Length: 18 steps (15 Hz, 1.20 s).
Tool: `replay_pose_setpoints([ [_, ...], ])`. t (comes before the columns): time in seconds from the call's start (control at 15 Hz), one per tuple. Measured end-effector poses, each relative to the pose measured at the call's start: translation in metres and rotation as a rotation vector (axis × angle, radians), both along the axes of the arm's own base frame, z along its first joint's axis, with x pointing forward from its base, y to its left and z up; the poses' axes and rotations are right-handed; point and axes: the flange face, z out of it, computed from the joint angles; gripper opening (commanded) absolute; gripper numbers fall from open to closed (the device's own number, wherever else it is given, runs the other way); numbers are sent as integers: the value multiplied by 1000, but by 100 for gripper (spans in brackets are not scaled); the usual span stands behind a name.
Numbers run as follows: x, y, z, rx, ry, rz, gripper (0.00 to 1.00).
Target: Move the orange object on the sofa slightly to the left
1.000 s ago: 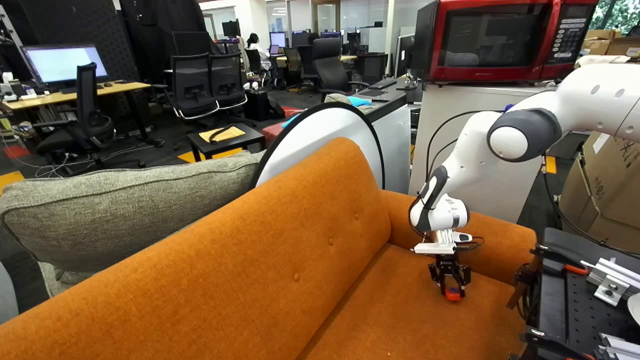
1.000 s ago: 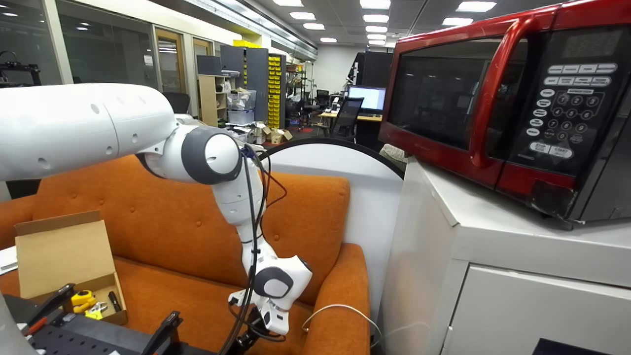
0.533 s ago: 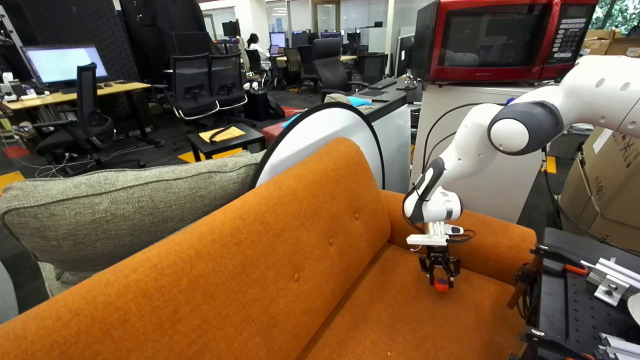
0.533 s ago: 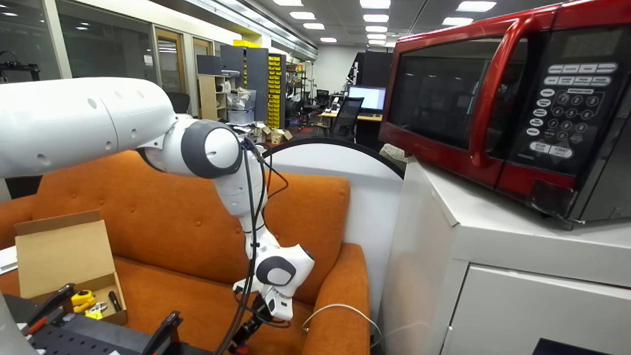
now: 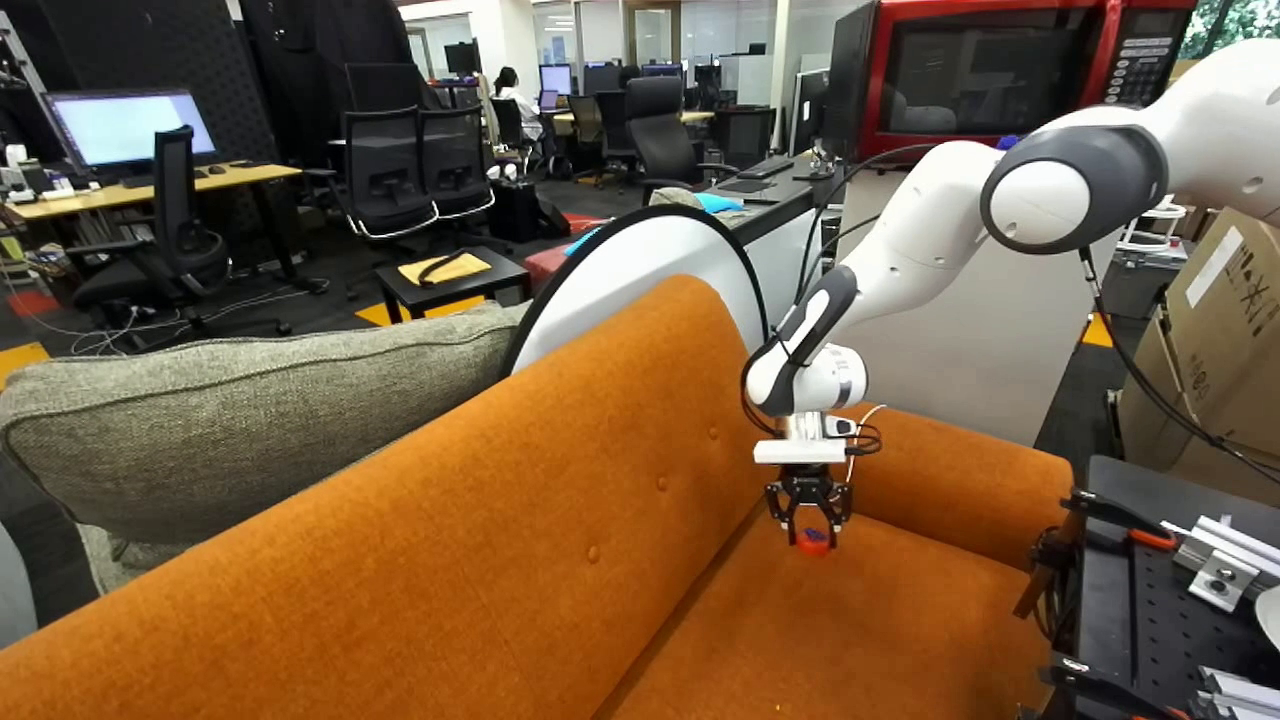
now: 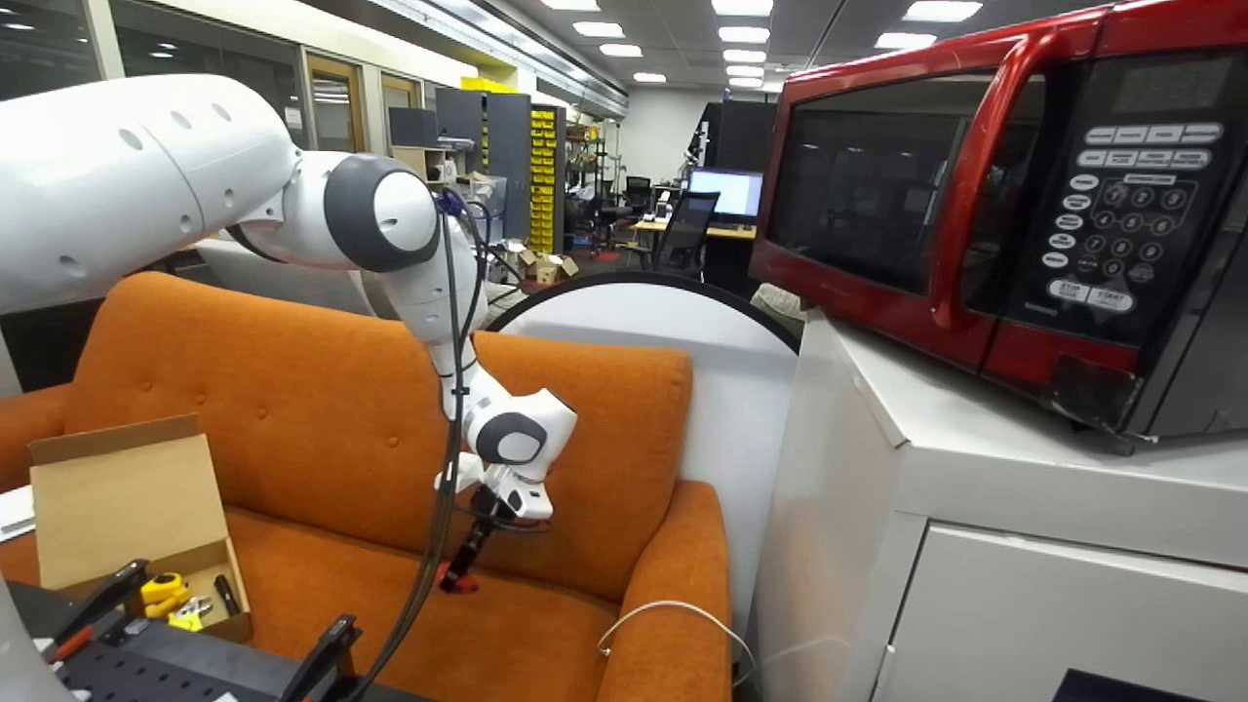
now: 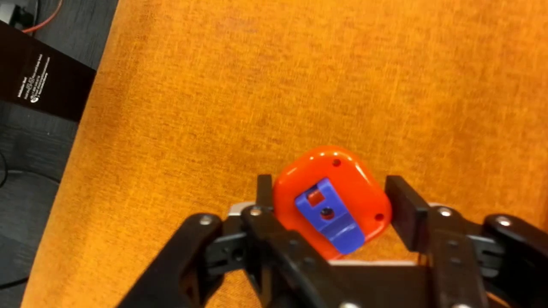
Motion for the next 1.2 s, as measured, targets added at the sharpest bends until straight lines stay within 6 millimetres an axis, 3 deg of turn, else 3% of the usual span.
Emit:
replay_pose_setpoints([
  [0.2,14,66,3,-32,-23,176,41],
  [0.47,8,146,-14,-71,-42,407,41],
  [0.67,-10,183,-38,-58,-34,538,41],
  [0.87,-27,202,-62,-28,-14,606,41],
  [0.93,-31,205,-69,-22,-9,620,61],
  [1.0,-33,208,-75,-19,-4,630,91],
  [1.2,-36,210,-83,-5,32,645,100],
])
